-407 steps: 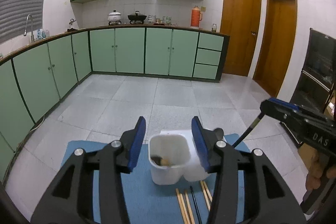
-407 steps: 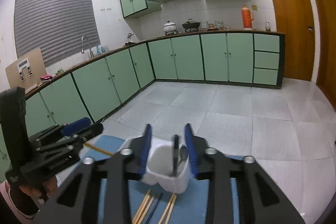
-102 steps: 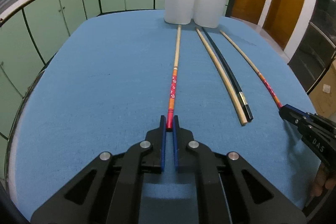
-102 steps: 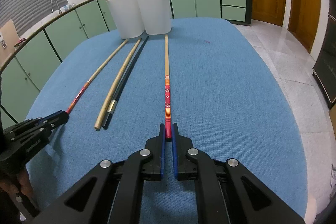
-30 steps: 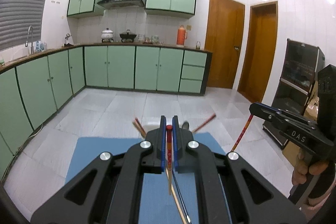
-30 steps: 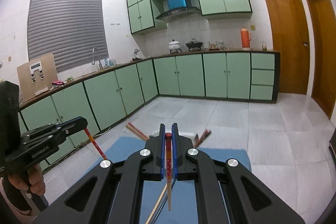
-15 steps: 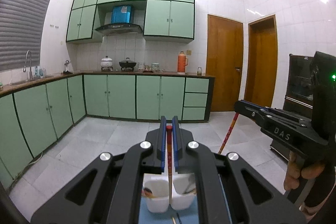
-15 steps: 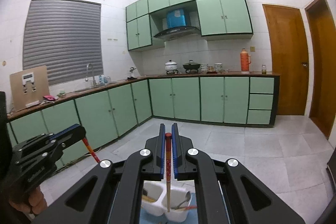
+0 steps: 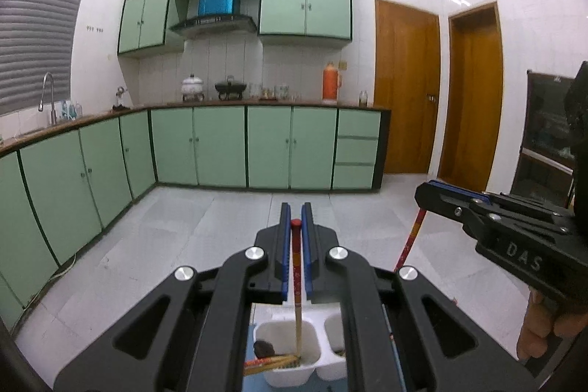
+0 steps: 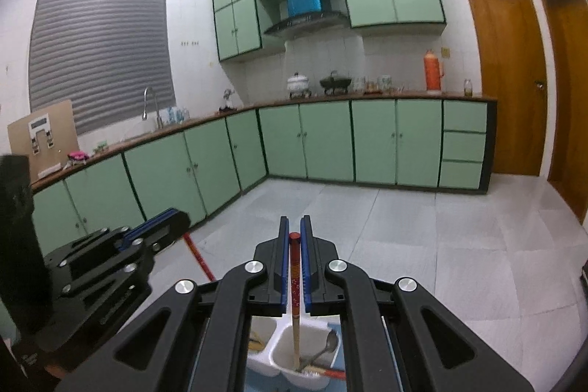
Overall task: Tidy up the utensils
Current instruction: 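Carry the red chopstick to the holder with the left tool while the right tool carries its chopstick, then open the left tool over the holder while the right tool releases its red chopstick, then grasp the black chopstick on the mat with the right tool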
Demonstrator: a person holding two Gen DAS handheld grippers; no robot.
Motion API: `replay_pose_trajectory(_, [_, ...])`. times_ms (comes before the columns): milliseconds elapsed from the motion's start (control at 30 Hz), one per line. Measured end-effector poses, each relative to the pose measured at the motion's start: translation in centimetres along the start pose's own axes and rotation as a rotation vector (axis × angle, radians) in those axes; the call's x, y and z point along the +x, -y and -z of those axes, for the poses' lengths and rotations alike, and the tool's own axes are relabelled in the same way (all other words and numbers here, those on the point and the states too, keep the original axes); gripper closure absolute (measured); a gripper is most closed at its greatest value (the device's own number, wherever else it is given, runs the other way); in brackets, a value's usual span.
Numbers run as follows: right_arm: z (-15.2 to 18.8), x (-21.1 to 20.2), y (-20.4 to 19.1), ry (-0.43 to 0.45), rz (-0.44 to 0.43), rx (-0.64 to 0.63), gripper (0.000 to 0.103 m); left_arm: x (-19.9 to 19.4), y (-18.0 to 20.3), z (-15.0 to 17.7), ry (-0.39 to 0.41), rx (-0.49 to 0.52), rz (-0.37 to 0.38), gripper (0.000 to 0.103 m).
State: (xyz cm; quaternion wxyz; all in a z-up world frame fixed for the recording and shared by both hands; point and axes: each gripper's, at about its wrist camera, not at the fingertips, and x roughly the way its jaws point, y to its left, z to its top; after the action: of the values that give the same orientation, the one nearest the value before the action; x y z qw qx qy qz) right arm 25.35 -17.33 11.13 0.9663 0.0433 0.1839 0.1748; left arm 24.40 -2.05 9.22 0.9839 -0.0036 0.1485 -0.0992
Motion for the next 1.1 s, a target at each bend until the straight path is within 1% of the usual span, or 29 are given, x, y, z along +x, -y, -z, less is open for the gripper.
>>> replay_pose_trajectory(100, [1.2, 0.5, 0.1, -0.039, -0.001, -0.006, 0.097, 0.4, -0.7, 1.2, -0.041, -0.009, 0.001, 0.096])
replay_pose_trajectory(167, [1.8, 0.3, 0.1, -0.044, 0.002, -0.001, 0.093, 0.1, -1.0, 1.8, -0.052, -0.011, -0.003, 0.092])
replay_pose_trajectory(200, [2.0, 0.0, 0.2, -0.044, 0.003, 0.003, 0.089, -0.2, -1.1, 2.0, -0.053, -0.015, -0.001, 0.088])
replay_pose_trajectory(233, [2.2, -0.3, 0.3, -0.040, 0.007, 0.006, 0.082, -0.4, -1.3, 2.1, -0.051, -0.017, 0.000, 0.084])
replay_pose_trajectory(267, [2.4, -0.7, 0.4, -0.035, 0.013, 0.008, 0.076, -1.0, -1.4, 2.2, -0.046, -0.020, -0.002, 0.074])
replay_pose_trajectory(300, [2.5, -1.1, 0.5, -0.030, 0.019, 0.010, 0.063, -1.5, -1.5, 2.2, -0.039, -0.022, -0.003, 0.065])
replay_pose_trajectory(333, [2.6, -1.7, 0.6, -0.018, 0.024, 0.015, 0.056, -1.9, -1.6, 2.3, -0.034, -0.025, 0.000, 0.061])
replay_pose_trajectory(367, [2.7, -2.3, 0.7, -0.008, 0.025, 0.020, 0.055, -2.7, -1.6, 2.3, -0.021, -0.030, 0.005, 0.054])
replay_pose_trajectory(400, [2.8, -2.8, 0.7, 0.000, 0.021, 0.024, 0.052, -3.3, -1.7, 2.3, -0.012, -0.034, 0.006, 0.049])
replay_pose_trajectory(433, [2.9, -3.5, 0.7, 0.010, 0.022, 0.024, 0.046, -3.9, -1.7, 2.3, -0.001, -0.036, 0.007, 0.047])
replay_pose_trajectory(467, [3.0, -4.2, 0.7, 0.022, 0.026, 0.021, 0.044, -4.7, -1.7, 2.3, 0.010, -0.040, 0.008, 0.043])
replay_pose_trajectory(500, [3.3, -4.8, 0.6, 0.032, 0.031, 0.019, 0.042, -5.6, -1.7, 2.5, 0.022, -0.046, 0.007, 0.040])
replay_pose_trajectory(633, [5.0, -7.7, -0.2, 0.054, 0.033, 0.018, 0.034, -8.5, -1.5, 3.5, 0.054, -0.053, 0.005, 0.030])
replay_pose_trajectory(700, [6.0, -8.8, -0.5, 0.062, 0.031, 0.030, 0.031, -9.7, -1.1, 4.3, 0.062, -0.047, 0.000, 0.023])
replay_pose_trajectory(767, [7.0, -9.8, -0.8, 0.069, 0.035, 0.048, 0.023, -11.0, -0.8, 5.3, 0.064, -0.041, -0.008, 0.017])
replay_pose_trajectory(833, [8.2, -10.7, -0.9, 0.077, 0.053, 0.068, 0.010, -11.9, -0.7, 6.4, 0.057, -0.039, -0.011, 0.015])
replay_pose_trajectory(867, [8.8, -11.2, -1.0, 0.078, 0.068, 0.079, 0.008, -12.3, -0.7, 7.1, 0.049, -0.040, -0.013, 0.013])
replay_pose_trajectory(933, [9.8, -11.8, -1.0, 0.072, 0.077, 0.089, 0.006, -13.0, -0.9, 8.4, 0.030, -0.033, -0.016, 0.013])
replay_pose_trajectory(1000, [10.8, -12.2, -1.1, 0.055, 0.082, 0.094, 0.006, -13.5, -1.1, 10.0, 0.004, -0.016, -0.039, 0.011])
replay_pose_trajectory(1100, [12.4, -12.7, -1.4, 0.028, 0.093, 0.091, 0.006, -13.8, -1.9, 11.8, -0.036, -0.022, -0.051, 0.010])
